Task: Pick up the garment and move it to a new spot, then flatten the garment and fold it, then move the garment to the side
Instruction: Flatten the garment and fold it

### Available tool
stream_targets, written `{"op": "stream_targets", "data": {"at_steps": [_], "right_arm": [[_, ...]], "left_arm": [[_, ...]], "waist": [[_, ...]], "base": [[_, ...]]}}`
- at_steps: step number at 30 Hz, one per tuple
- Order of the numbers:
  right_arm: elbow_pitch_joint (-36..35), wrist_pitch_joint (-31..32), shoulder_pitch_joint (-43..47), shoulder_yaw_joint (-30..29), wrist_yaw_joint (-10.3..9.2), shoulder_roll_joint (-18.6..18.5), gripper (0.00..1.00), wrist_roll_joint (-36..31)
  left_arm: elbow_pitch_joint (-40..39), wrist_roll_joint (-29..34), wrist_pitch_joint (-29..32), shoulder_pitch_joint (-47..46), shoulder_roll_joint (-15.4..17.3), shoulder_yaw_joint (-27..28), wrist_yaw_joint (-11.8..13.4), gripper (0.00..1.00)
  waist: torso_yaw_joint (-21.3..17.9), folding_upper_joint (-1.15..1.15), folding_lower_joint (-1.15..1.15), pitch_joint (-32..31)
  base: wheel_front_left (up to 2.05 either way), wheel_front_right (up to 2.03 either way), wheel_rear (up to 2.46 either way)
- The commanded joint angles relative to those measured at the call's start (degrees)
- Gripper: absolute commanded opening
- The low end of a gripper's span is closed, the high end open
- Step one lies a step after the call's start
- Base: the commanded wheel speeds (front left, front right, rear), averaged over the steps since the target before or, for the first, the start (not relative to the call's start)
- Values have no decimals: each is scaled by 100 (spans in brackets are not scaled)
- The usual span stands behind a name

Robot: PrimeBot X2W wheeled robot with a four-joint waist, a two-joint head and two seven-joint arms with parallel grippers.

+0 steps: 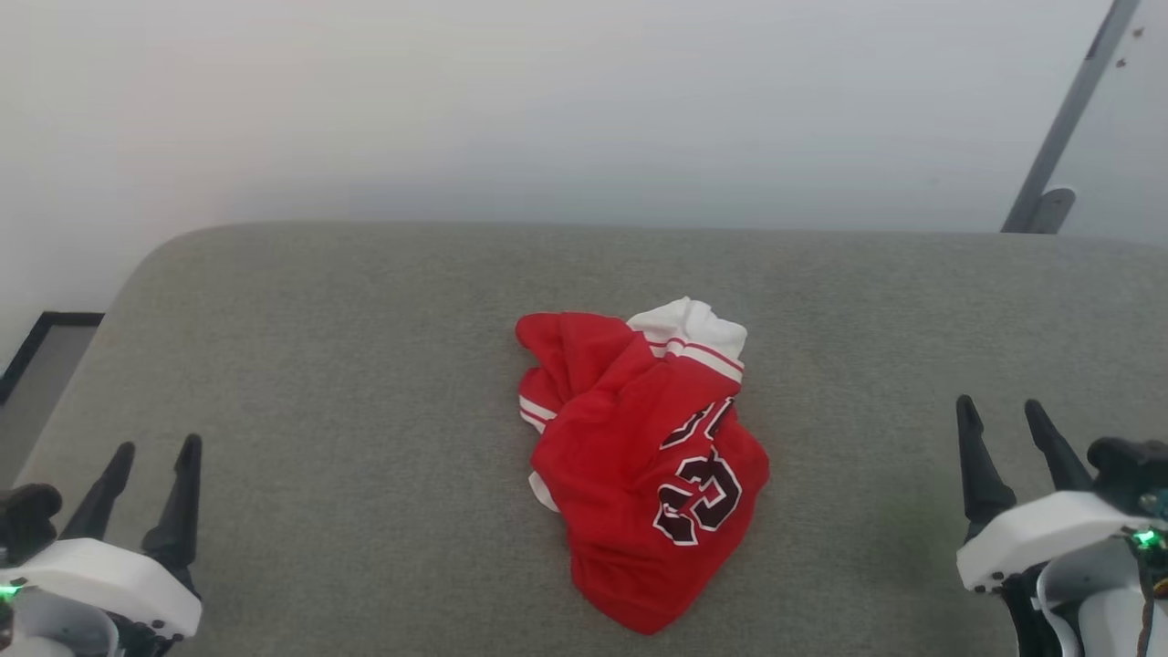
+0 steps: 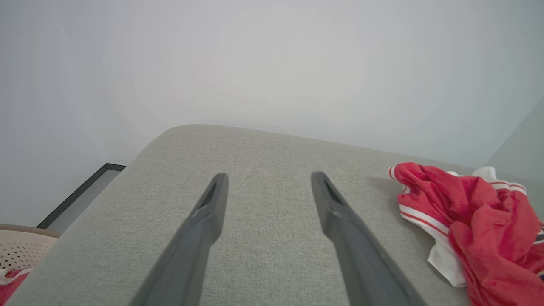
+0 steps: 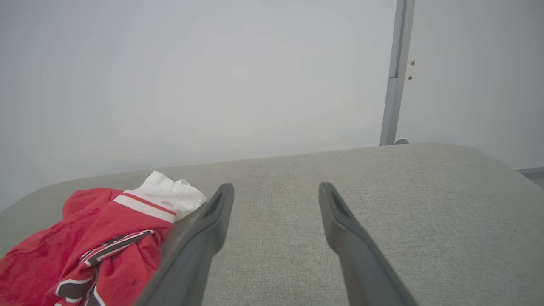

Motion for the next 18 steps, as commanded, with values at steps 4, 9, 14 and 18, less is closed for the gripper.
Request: {"op": "stream_targets", "data": {"at_steps": [4,9,14,18], "right_arm": [[49,79,-209,123,2,-104,100,85],[143,194,-538,284,2,-272,100,95],[353,430,-1025,488,2,-503,100,132],[605,666,-1506,676,2,-696,100,183]], "left_arm": [[-130,-92,43,35,-88,-34,45,100],[-262,-62,109,-136,-186,-157,26,100],[-335,4,131,-332,-348,-308,13,100],[-313,49,89,-527,-489,-415,-28,100]], "waist": [[196,0,0,63],[536,0,0,201],[904,0,0,479],[1182,0,0,761]], "base": [[0,0,0],[0,0,0],[0,0,0],[0,0,0]]}}
